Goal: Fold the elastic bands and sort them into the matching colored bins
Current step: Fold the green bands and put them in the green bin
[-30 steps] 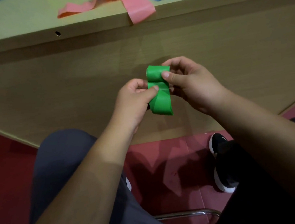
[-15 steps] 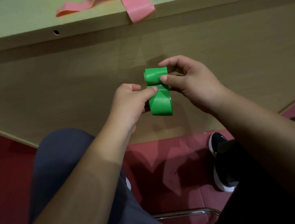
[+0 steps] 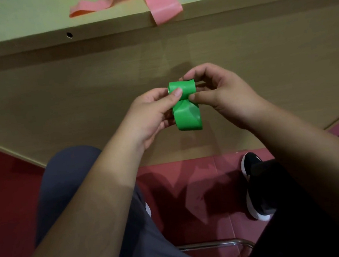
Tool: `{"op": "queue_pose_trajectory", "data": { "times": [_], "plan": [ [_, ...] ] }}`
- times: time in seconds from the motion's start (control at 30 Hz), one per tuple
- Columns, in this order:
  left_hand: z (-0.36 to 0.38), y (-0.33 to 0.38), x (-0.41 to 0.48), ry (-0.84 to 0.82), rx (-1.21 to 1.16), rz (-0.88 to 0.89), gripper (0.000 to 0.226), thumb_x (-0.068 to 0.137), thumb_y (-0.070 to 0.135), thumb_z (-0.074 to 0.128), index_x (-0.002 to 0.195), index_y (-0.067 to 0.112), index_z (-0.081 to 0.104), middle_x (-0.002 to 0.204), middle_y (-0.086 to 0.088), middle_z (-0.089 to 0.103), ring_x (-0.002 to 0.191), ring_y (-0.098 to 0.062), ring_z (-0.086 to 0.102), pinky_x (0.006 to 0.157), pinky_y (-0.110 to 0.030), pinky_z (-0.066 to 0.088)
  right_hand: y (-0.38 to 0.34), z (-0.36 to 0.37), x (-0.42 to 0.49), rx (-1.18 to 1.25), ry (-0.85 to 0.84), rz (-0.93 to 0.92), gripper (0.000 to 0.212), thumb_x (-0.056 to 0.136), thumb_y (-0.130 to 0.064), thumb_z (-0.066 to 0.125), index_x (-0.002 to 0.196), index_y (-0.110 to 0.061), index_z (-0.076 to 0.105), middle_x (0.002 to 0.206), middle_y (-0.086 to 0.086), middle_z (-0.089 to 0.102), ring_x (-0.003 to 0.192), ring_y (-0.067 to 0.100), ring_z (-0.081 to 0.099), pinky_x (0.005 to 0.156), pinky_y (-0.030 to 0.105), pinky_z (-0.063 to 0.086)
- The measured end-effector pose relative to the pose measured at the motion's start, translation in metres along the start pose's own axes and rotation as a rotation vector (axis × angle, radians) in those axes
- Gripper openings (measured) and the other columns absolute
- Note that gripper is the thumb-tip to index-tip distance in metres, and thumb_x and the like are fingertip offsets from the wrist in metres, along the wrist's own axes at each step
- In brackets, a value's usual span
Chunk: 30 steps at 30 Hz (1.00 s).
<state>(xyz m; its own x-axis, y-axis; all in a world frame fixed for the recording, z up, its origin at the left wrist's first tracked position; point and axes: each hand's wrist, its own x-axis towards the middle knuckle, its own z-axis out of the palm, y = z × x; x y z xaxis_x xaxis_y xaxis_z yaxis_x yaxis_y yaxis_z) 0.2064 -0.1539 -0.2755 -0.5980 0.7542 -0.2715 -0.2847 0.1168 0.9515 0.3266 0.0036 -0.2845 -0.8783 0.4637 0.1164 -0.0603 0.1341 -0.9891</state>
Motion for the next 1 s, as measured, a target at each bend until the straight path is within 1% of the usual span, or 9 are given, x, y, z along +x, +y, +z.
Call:
{"op": "queue_pose_trajectory", "data": {
  "times": [0.1,0.2,0.33,0.4,0.5,0.57,0.7,0.87,1.0],
  "plan": [
    [0.0008,0.0007,-0.0007,-0.013,-0.008,0.043,0.032,0.099,0.012,0.071,0.130,0.010,0.066,0.105,-0.009,0.080,0.093,-0.021,0.078,0.079,-0.032,0.063,-0.0009,0.0000,0.0003,0.104,0.003,0.048,0.042,0.085,-0.010,0.075,0.125,-0.020,0.066,0.120,0.011,0.069,0.109,0.021,0.067,0.105,0.044,0.055],
    [0.0004,0.0010,-0.0005,-0.031,0.004,0.115,0.033,0.097,0.004,0.071,0.127,0.013,0.066,0.102,-0.011,0.079,0.094,-0.024,0.077,0.086,-0.034,0.062,-0.0022,0.0002,-0.0007,0.076,0.013,0.099,0.025,0.096,-0.020,0.077,0.121,-0.021,0.070,0.109,0.004,0.073,0.102,0.016,0.070,0.092,0.039,0.060],
    [-0.0013,0.0027,-0.0002,-0.047,0.004,0.154,0.036,0.095,-0.003,0.071,0.127,0.014,0.065,0.099,-0.009,0.079,0.094,-0.023,0.078,0.079,-0.031,0.062,-0.0020,0.0006,-0.0023,0.031,0.024,0.087,0.023,0.093,-0.029,0.078,0.114,-0.019,0.075,0.116,0.026,0.071,0.097,0.028,0.068,0.098,0.062,0.057],
    [-0.0019,0.0045,-0.0016,-0.058,-0.009,0.139,0.039,0.095,-0.002,0.071,0.131,0.011,0.063,0.107,-0.010,0.079,0.097,-0.023,0.078,0.076,-0.029,0.061,-0.0032,0.0000,-0.0023,0.058,0.030,0.080,0.029,0.091,-0.028,0.079,0.117,-0.017,0.075,0.120,0.030,0.068,0.098,0.031,0.067,0.099,0.062,0.057],
    [-0.0024,0.0055,-0.0019,-0.093,-0.007,0.118,0.038,0.096,0.004,0.072,0.133,0.003,0.063,0.120,-0.015,0.077,0.108,-0.026,0.077,0.082,-0.029,0.060,-0.0043,-0.0029,-0.0027,0.075,0.007,0.063,0.031,0.093,-0.016,0.079,0.122,-0.014,0.073,0.125,0.031,0.065,0.096,0.026,0.067,0.086,0.040,0.060],
    [-0.0019,0.0048,-0.0009,-0.114,-0.028,0.112,0.032,0.100,0.008,0.070,0.130,0.000,0.065,0.121,-0.017,0.076,0.107,-0.026,0.076,0.085,-0.029,0.060,-0.0041,-0.0045,-0.0031,0.051,-0.008,0.052,0.033,0.094,-0.008,0.078,0.126,-0.014,0.072,0.128,0.028,0.066,0.095,0.021,0.069,0.084,0.033,0.059],
    [-0.0047,0.0039,0.0022,-0.111,-0.021,0.122,0.031,0.097,0.004,0.070,0.127,0.005,0.066,0.107,-0.010,0.077,0.098,-0.019,0.076,0.081,-0.028,0.060,-0.0023,-0.0064,-0.0023,0.049,-0.011,0.034,0.039,0.083,-0.011,0.082,0.120,-0.024,0.075,0.123,0.018,0.070,0.106,0.022,0.070,0.095,0.041,0.057],
    [-0.0062,0.0014,0.0037,-0.105,0.047,0.168,0.034,0.093,-0.001,0.073,0.123,0.014,0.067,0.105,-0.006,0.075,0.098,-0.016,0.073,0.079,-0.028,0.060,-0.0057,-0.0046,-0.0026,0.173,-0.089,0.110,0.042,0.084,-0.008,0.068,0.125,-0.020,0.069,0.114,0.016,0.064,0.088,0.021,0.061,0.083,0.031,0.052],
    [-0.0082,-0.0001,0.0049,-0.097,0.077,0.219,0.042,0.089,-0.006,0.076,0.125,0.013,0.067,0.112,-0.010,0.074,0.107,-0.020,0.071,0.082,-0.030,0.060,-0.0058,0.0011,-0.0021,0.219,-0.016,0.208,0.024,0.092,-0.024,0.072,0.115,-0.017,0.073,0.109,0.017,0.068,0.095,0.028,0.066,0.089,0.045,0.063]
  ]
}}
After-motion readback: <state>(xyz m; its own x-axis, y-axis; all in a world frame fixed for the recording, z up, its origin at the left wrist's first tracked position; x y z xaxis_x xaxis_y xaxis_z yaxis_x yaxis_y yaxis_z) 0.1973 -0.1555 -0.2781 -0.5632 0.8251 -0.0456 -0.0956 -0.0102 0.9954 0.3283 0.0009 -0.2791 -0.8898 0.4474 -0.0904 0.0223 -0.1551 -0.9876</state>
